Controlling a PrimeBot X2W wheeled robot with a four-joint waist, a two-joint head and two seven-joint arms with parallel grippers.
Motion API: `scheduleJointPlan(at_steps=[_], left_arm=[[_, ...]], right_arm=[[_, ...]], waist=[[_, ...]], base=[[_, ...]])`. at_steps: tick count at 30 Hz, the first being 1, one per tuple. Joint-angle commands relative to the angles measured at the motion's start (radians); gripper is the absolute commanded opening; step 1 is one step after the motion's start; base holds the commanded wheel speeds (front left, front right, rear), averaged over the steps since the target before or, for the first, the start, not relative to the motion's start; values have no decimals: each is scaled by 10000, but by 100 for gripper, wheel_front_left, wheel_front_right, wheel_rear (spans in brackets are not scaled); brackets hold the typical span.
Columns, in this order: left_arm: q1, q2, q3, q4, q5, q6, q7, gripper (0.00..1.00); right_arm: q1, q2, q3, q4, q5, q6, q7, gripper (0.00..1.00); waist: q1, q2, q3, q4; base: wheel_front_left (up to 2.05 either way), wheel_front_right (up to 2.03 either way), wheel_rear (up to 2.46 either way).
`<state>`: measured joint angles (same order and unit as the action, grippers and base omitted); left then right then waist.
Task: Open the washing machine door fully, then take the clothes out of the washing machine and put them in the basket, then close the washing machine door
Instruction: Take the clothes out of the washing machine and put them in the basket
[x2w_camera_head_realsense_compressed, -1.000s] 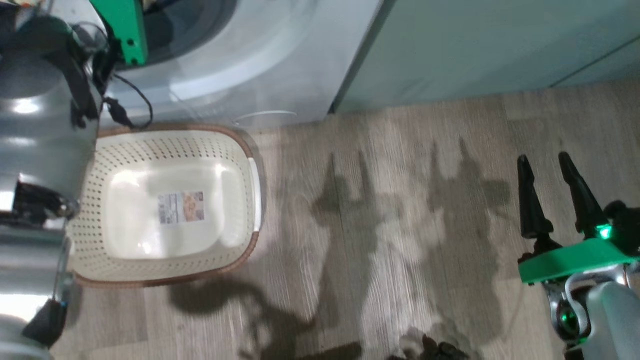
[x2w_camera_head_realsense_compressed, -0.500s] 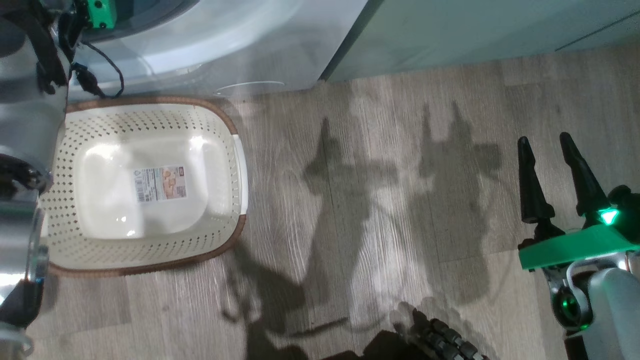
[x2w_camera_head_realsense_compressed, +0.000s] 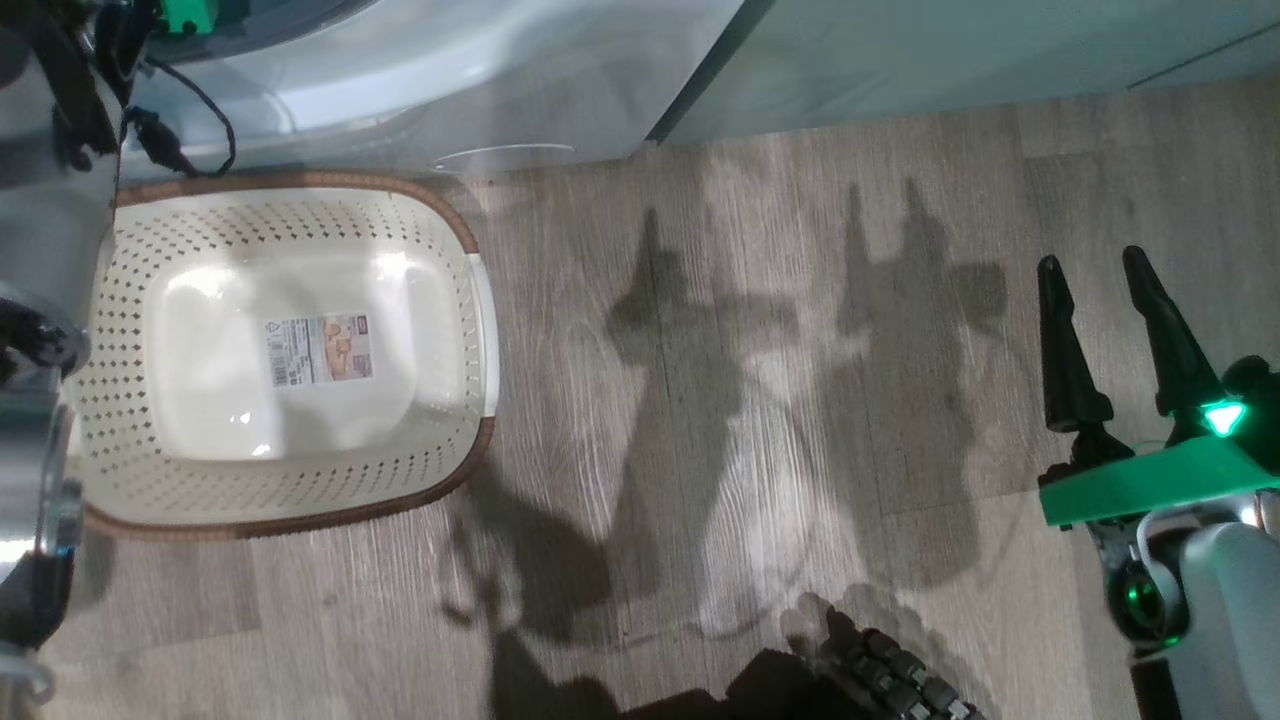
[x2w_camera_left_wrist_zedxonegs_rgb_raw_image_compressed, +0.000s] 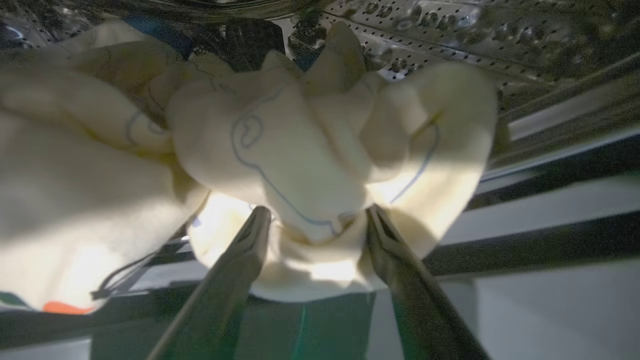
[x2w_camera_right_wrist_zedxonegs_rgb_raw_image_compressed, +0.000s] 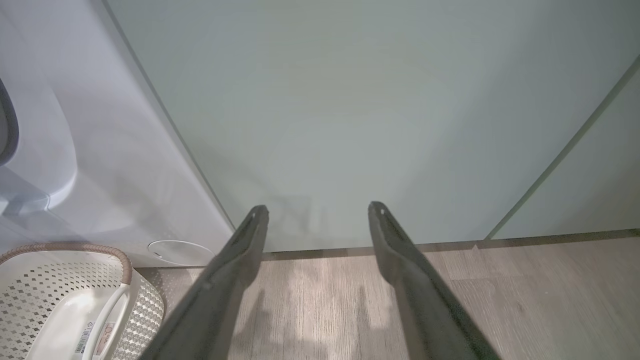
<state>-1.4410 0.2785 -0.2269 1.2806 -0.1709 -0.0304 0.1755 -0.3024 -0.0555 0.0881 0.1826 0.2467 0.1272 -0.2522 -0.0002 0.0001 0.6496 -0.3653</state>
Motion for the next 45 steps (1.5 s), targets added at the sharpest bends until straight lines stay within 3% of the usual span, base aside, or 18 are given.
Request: scheduleJointPlan(at_steps=[1, 3, 5, 20, 28, 36, 45], left_arm=[[-152, 452, -4, -39, -87, 182, 1, 93], [-153, 436, -29, -22, -106, 211, -35, 40], [-141, 401, -43, -10, -146, 193, -129, 0], [391, -283, 248, 22, -984, -453, -1792, 0], [1654, -1101, 157, 35, -1391, -875, -2627, 0], [3013, -1828, -182, -189, -1684, -989, -3498, 0], [4813, -2231, -1274, -1291, -2452, -1000, -3400, 0]], right_arm=[[-53, -27, 84, -305, 79, 35, -95, 100], [-69, -34, 72, -317, 82, 35, -95, 100], [-67, -43, 52, -316, 83, 35, -95, 100], [194, -192, -91, -146, 61, 35, -95, 100], [583, -274, -114, 6, 74, 35, -95, 100], [1071, -450, -39, 180, 56, 35, -95, 100], [1598, -597, -95, 305, 52, 35, -95, 100]], waist=[[2, -1, 31, 16], [2, -1, 57, 34], [2, -1, 59, 60], [2, -1, -870, 512], [2, -1, -2004, 962], [2, -1, -3235, 1484], [2, -1, -4231, 2041]], base=[[0, 0, 0], [0, 0, 0], [0, 0, 0], [0, 0, 0], [0, 0, 0], [0, 0, 0], [0, 0, 0]])
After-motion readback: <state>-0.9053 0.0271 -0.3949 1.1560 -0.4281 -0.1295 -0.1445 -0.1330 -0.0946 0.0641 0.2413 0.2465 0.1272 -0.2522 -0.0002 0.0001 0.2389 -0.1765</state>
